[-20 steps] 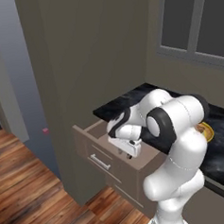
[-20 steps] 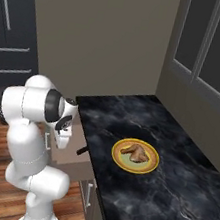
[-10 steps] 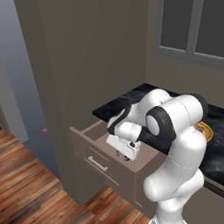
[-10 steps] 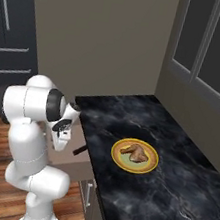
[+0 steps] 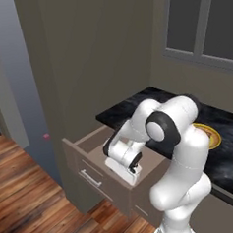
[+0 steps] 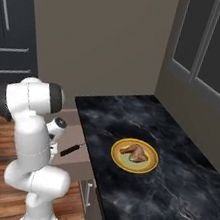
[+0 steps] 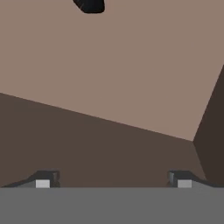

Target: Pick up the knife from the drawer and place it on the cutting board. Then place the meat from the plate to the cutting board.

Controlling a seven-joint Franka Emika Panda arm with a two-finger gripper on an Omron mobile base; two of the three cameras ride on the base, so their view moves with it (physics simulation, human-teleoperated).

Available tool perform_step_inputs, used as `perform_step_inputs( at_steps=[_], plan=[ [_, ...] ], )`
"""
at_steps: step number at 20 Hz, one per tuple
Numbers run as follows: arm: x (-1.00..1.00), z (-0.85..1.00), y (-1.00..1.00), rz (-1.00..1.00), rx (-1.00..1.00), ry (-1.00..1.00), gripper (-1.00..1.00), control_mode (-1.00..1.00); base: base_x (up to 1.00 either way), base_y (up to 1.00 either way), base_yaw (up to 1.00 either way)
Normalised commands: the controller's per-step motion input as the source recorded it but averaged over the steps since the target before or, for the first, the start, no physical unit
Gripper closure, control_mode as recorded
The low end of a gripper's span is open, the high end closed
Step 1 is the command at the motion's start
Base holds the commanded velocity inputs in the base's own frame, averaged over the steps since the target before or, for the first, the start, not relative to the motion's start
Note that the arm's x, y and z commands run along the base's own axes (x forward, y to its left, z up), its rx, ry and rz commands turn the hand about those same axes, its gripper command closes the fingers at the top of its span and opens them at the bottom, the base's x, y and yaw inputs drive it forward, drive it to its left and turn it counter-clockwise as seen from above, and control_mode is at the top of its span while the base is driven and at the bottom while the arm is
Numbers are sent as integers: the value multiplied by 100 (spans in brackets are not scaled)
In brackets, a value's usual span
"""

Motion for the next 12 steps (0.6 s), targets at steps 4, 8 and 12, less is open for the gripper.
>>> perform_step_inputs(
  at_steps=[4,8,12],
  plan=[
    [-60,-65,62,0,0,-5,-100,-100,0,0,0],
    [-54,-60,67,0,0,-2,-100,-100,0,0,0],
    [-34,-32,59,0,0,0,-100,-100,0,0,0]
  ],
)
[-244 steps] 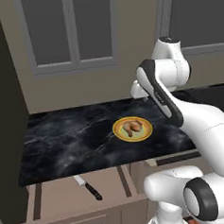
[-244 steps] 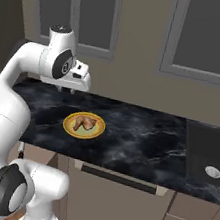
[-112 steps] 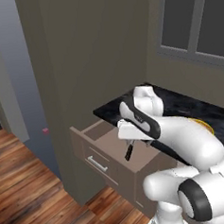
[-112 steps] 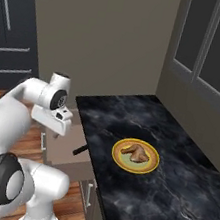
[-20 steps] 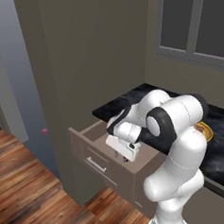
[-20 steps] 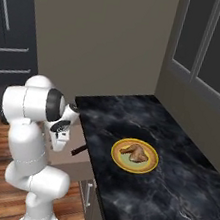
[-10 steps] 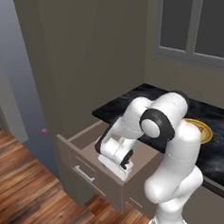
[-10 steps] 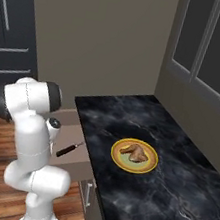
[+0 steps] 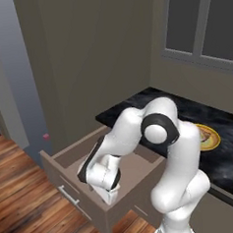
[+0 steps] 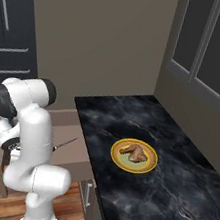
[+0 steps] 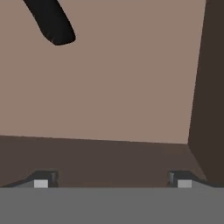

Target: Pick up the knife from the drawer and place it on the cutting board. Then place the meat from the plate to the cutting board.

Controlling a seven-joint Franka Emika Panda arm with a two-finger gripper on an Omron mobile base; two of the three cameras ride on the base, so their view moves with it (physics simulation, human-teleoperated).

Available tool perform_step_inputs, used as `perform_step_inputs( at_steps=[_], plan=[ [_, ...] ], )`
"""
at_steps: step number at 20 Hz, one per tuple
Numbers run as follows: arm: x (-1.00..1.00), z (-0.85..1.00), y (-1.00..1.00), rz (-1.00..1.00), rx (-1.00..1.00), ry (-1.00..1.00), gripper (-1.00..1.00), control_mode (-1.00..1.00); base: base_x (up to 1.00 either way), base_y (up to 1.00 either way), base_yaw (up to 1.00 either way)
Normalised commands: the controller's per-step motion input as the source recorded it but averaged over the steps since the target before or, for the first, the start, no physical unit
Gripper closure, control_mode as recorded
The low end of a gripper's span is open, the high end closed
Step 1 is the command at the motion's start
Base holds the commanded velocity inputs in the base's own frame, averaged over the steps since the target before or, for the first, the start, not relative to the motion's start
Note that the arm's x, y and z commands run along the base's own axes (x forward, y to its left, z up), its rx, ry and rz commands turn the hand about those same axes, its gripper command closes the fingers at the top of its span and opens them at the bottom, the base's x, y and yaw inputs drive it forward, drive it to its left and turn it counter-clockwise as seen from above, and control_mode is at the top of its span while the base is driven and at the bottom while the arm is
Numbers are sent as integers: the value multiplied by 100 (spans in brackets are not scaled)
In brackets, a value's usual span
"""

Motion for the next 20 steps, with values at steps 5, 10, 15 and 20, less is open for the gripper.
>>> perform_step_inputs(
  at_steps=[5,10,15,20],
  plan=[
    [-2,22,11,0,0,-7,-100,-100,0,0,0],
    [26,48,-8,0,0,-6,-100,-100,0,0,0],
    [50,16,-21,6,0,-3,-100,-100,0,0,0],
    [52,2,-29,13,0,-3,-100,-100,0,0,0]
  ],
)
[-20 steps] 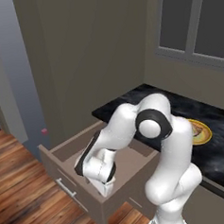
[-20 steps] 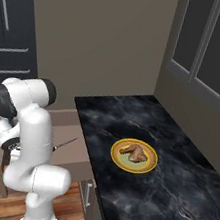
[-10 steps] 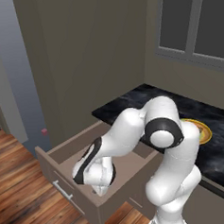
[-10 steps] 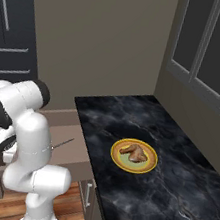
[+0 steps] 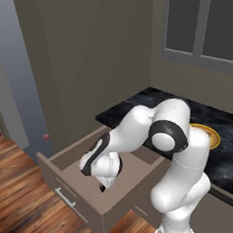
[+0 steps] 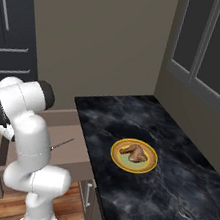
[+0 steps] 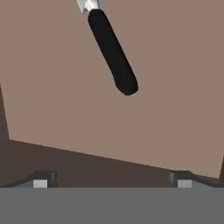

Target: Pick up the knife from the drawer and place it on the cutting board. Then place the meat from the plate to the cutting board.

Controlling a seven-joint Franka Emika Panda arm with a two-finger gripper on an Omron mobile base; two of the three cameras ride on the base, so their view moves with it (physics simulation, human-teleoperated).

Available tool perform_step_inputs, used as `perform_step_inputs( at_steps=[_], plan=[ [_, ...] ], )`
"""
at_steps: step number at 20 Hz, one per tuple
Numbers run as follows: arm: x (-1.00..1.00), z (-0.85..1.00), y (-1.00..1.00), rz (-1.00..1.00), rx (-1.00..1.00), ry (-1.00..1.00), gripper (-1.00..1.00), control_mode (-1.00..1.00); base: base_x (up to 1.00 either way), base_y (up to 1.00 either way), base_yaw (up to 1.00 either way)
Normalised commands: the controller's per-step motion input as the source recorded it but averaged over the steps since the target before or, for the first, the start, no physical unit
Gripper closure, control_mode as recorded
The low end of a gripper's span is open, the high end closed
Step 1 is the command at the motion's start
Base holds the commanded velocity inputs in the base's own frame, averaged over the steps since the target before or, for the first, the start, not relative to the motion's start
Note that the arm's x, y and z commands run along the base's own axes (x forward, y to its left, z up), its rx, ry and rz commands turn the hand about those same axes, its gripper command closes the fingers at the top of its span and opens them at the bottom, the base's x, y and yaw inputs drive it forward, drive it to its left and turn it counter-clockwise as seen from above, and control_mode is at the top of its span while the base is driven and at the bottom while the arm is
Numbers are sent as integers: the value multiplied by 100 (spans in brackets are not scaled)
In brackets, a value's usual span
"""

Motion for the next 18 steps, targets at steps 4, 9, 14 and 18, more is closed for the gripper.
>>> perform_step_inputs(
  at_steps=[4,9,14,18],
  plan=[
    [40,0,-20,17,0,-1,-100,-100,0,0,0],
    [16,-6,-13,18,0,0,-100,-100,0,0,0],
    [1,-10,-16,14,-3,0,-100,-100,0,0,0],
    [0,-5,-22,11,-3,0,-100,-100,0,0,0]
  ],
)
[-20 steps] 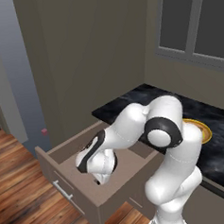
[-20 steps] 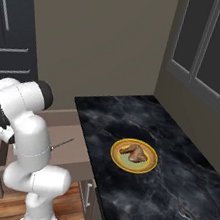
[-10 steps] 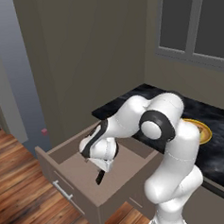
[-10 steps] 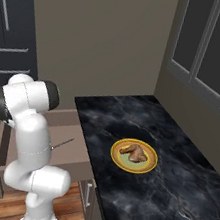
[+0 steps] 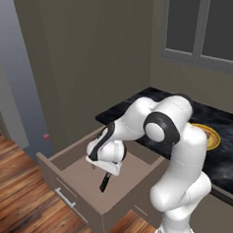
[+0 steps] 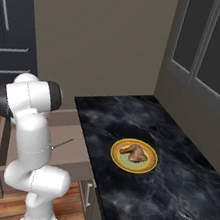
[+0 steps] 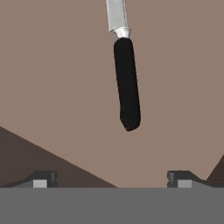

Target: Pick up the knife from the drawer and place it on the cutting board. Then place the meat from the plate to the cutting board.

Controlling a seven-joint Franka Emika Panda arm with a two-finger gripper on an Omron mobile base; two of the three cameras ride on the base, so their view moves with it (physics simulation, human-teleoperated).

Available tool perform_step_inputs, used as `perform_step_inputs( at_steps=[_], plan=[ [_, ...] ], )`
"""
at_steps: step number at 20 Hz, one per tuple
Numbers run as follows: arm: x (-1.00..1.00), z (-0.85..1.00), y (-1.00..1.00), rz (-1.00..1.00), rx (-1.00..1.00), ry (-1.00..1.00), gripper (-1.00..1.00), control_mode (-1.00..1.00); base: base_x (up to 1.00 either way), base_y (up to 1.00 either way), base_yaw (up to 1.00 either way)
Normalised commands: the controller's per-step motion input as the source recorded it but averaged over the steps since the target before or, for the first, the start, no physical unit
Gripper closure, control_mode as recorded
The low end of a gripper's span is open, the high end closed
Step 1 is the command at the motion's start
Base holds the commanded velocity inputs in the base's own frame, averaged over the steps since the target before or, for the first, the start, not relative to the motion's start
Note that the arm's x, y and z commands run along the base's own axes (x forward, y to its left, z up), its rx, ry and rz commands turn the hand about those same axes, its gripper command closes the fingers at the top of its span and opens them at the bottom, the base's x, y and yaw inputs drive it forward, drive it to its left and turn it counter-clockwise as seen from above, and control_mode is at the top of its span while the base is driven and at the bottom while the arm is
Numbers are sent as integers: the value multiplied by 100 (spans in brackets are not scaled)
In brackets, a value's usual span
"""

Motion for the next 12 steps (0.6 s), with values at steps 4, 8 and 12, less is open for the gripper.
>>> perform_step_inputs(
  at_steps=[4,8,12],
  plan=[
    [-1,-11,-22,7,-4,-1,-100,-100,0,0,0],
    [-5,-18,-14,2,-4,-6,-100,-100,0,0,0],
    [-1,-24,-11,0,-3,-9,-100,-100,0,0,0]
  ],
)
